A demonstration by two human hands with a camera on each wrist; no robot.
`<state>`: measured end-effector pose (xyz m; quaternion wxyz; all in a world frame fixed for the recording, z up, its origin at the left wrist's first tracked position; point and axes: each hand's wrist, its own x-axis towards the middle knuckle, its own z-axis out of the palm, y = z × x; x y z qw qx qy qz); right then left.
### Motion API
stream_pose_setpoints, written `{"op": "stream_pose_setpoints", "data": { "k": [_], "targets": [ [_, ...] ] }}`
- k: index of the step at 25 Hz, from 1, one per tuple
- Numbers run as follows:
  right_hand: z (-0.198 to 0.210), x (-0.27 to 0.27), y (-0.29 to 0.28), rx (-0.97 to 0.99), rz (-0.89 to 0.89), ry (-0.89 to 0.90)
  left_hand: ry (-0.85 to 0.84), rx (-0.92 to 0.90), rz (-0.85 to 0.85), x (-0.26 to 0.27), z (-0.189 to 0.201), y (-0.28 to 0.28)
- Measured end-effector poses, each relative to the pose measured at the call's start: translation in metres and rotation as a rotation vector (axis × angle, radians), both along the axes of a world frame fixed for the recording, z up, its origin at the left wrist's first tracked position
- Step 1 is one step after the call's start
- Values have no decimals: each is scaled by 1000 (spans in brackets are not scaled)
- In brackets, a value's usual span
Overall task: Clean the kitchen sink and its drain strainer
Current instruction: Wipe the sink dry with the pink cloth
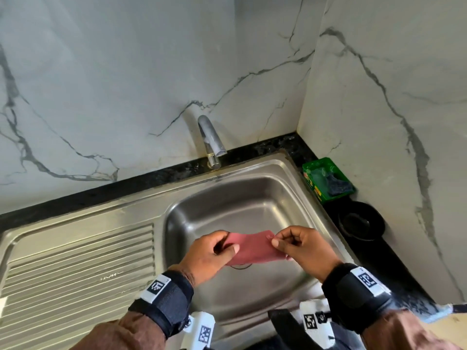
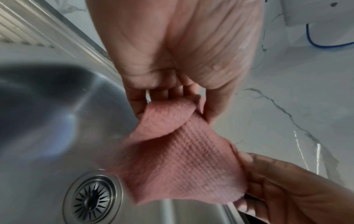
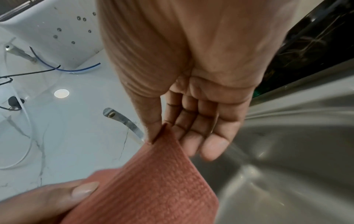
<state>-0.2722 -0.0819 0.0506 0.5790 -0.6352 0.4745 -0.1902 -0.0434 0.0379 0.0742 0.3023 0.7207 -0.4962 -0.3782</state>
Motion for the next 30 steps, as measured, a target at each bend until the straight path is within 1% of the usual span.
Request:
{"op": "stream_pose_setpoints", "data": {
  "k": [2, 3, 4, 6, 7, 9, 10, 12, 14, 15, 17, 18, 19, 20, 21, 22, 23, 24, 25, 26, 27, 28, 30],
  "targets": [
    [0, 13, -5, -268, -33, 184, 19, -31, 61, 5, 0, -6],
    [3, 20, -3, -368, -18, 241, 26, -59, 105, 6, 0, -9],
    [5, 26, 0, -378, 50, 235, 40, -82, 136, 4, -1, -12],
    [6, 41, 13, -210, 272, 141, 130, -93, 167, -5, -3, -17],
    [5, 47, 19, -150, 345, 110, 178, -83, 166, -9, -3, -19],
    [-7, 55, 20, -146, 357, 71, 195, -104, 142, -12, -3, -24],
    [-14, 57, 18, -146, 347, 59, 176, -123, 137, -10, -4, -26],
    [-23, 58, 11, -107, 324, 96, 83, -127, 185, 2, -10, -28],
    [-26, 59, 1, -113, 295, 186, -68, -65, 240, 23, -14, -26],
    [-23, 59, -6, -135, 282, 251, -242, 18, 208, 38, -15, -22],
    [-12, 62, -31, -149, 262, 352, -757, 292, -5, 70, -18, -14],
    [-4, 65, -46, -121, 241, 338, -966, 422, -109, 85, -17, -10],
    [5, 72, -62, -94, 210, 297, -1089, 526, -177, 99, -16, -6],
    [12, 79, -79, -97, 161, 248, -1131, 604, -208, 109, -16, -3],
    [19, 87, -96, -144, 91, 235, -1109, 668, -214, 115, -18, 0],
    [24, 96, -111, -238, 2, 260, -1045, 711, -216, 120, -23, 4],
    [25, 107, -123, -368, -114, 324, -966, 735, -221, 124, -27, 8],
    [21, 117, -133, -482, -219, 375, -900, 739, -218, 127, -30, 11],
    [13, 129, -138, -533, -286, 389, -857, 742, -215, 130, -31, 16],
    [-2, 142, -141, -530, -312, 407, -818, 717, -205, 133, -34, 21],
    [-17, 157, -140, -481, -296, 437, -785, 694, -192, 135, -37, 26],
    [-35, 172, -137, -452, -250, 466, -749, 661, -160, 138, -40, 29],
    [-61, 199, -122, -509, -134, 483, -709, 623, -133, 142, -40, 28]
  ]
}}
